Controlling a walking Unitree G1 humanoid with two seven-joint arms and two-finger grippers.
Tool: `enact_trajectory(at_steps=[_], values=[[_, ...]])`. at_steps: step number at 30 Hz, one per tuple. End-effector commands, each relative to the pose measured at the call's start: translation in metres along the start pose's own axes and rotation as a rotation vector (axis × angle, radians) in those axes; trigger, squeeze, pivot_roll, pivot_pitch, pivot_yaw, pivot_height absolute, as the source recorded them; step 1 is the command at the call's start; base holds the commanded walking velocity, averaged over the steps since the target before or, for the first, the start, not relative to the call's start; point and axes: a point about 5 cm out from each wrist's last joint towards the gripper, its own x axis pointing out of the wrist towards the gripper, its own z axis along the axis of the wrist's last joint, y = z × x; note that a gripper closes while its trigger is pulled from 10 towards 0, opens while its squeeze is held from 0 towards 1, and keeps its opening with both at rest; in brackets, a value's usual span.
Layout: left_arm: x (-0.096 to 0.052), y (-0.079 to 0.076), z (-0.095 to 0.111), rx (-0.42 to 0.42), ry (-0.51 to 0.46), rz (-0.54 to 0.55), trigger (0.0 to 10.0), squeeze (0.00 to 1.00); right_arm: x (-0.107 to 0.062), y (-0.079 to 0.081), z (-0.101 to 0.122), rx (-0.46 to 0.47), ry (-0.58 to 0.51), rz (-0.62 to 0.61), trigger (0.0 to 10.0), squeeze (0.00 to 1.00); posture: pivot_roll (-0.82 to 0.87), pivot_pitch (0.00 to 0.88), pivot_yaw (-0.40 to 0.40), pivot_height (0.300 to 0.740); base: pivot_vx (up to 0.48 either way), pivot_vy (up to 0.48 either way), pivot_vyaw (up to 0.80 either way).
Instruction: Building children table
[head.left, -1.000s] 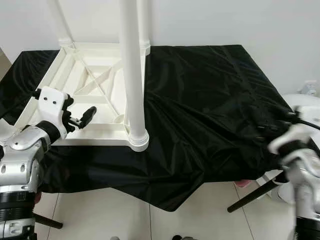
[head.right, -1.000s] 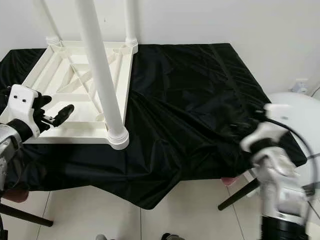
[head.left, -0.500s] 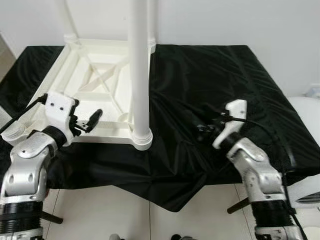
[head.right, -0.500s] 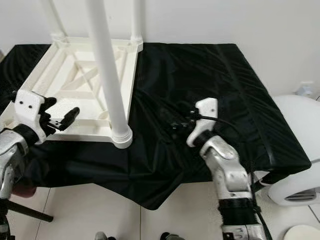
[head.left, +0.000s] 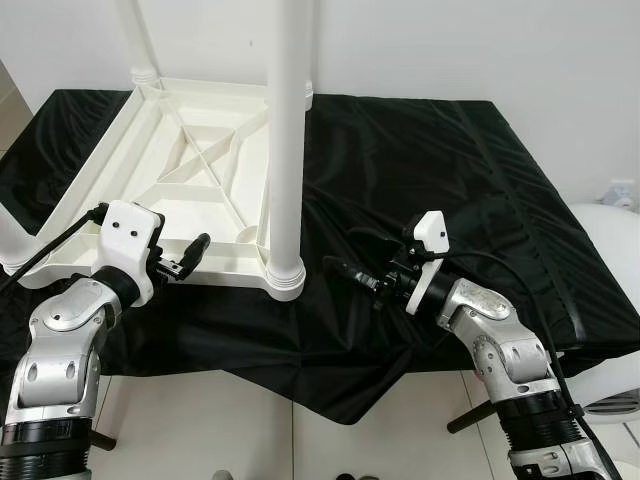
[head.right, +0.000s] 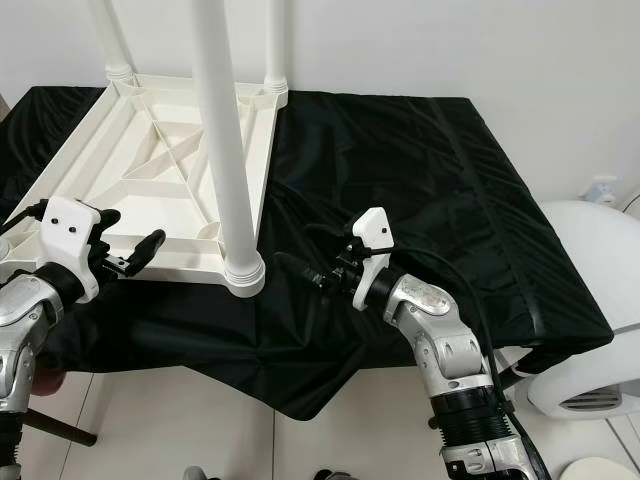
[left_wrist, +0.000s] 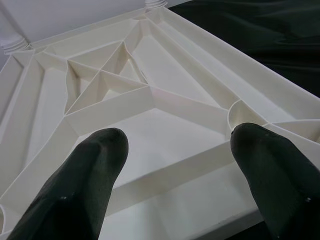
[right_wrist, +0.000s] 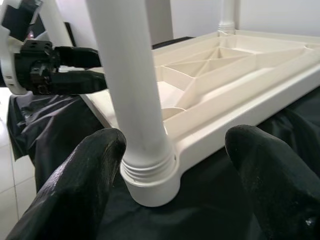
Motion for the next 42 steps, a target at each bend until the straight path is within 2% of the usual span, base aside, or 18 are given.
enact_trajectory(at_steps=[1,3,6,11,12,20,24,28,30,33,36,39,41,42], values=[[-0.002,0.005,-0.003,0.005,0.013,0.173,10.0,0.00,0.010,0.001,0.001,-0.026,-0.009,0.050,10.0,0.00,0.01,0.112,-0.059,0.740,0.000,0.000,0.00],[-0.002,0.005,-0.003,0.005,0.013,0.173,10.0,0.00,0.010,0.001,0.001,-0.026,-0.009,0.050,10.0,0.00,0.01,0.112,-0.059,0.740,0.000,0.000,0.00],[-0.002,0.004,-0.004,0.018,0.017,0.176,10.0,0.00,0.026,0.000,0.001,-0.037,-0.028,0.074,10.0,0.00,0.02,0.107,-0.065,0.740,0.000,0.000,0.00],[-0.003,0.006,-0.003,0.024,0.015,0.183,10.0,0.00,0.040,0.002,-0.001,-0.043,-0.037,0.089,10.0,0.00,0.03,0.106,-0.072,0.740,0.000,0.000,0.00],[-0.005,0.008,-0.003,0.028,0.018,0.192,10.0,0.00,0.048,0.005,-0.002,-0.048,-0.042,0.098,10.0,0.00,0.04,0.108,-0.076,0.740,0.000,0.000,0.00],[-0.009,0.013,-0.003,0.035,0.027,0.221,10.0,0.00,0.065,0.011,-0.003,-0.047,-0.064,0.110,10.0,0.00,0.04,0.122,-0.077,0.740,0.000,0.000,0.00],[-0.011,0.015,-0.003,0.041,0.031,0.232,10.0,0.00,0.081,0.015,-0.004,-0.057,-0.085,0.045,10.0,0.00,0.04,0.129,-0.077,0.740,0.000,0.000,0.00],[-0.011,0.017,-0.002,0.042,0.031,0.236,10.0,0.00,0.088,0.017,-0.004,-0.059,-0.104,-0.021,10.0,0.00,0.04,0.133,-0.077,0.740,0.000,0.000,0.00],[-0.011,0.017,-0.002,0.039,0.030,0.238,10.0,0.00,0.092,0.023,-0.008,-0.024,-0.105,-0.098,10.0,0.00,0.03,0.136,-0.076,0.740,0.000,0.000,0.00],[-0.010,0.017,-0.002,0.038,0.030,0.237,10.0,0.00,0.094,0.028,-0.010,-0.012,-0.107,-0.136,10.0,0.00,0.03,0.139,-0.073,0.740,0.000,0.000,0.00],[-0.007,0.015,-0.002,0.033,0.028,0.231,10.0,0.00,0.097,0.039,-0.016,0.023,-0.102,-0.217,10.0,0.00,0.02,0.142,-0.067,0.740,0.000,0.000,0.00],[-0.007,0.015,-0.002,0.033,0.028,0.231,10.0,0.00,0.097,0.039,-0.016,0.023,-0.102,-0.217,10.0,0.00,0.02,0.142,-0.067,0.740,0.000,0.000,0.00],[-0.005,0.014,-0.001,0.029,0.027,0.223,10.0,0.00,0.095,0.039,-0.022,0.072,-0.081,-0.326,10.0,0.00,0.01,0.146,-0.065,0.740,0.000,0.000,0.00],[-0.005,0.014,-0.001,0.029,0.027,0.223,10.0,0.00,0.095,0.039,-0.022,0.072,-0.081,-0.326,10.0,0.00,0.01,0.146,-0.065,0.740,0.000,0.000,0.00]])
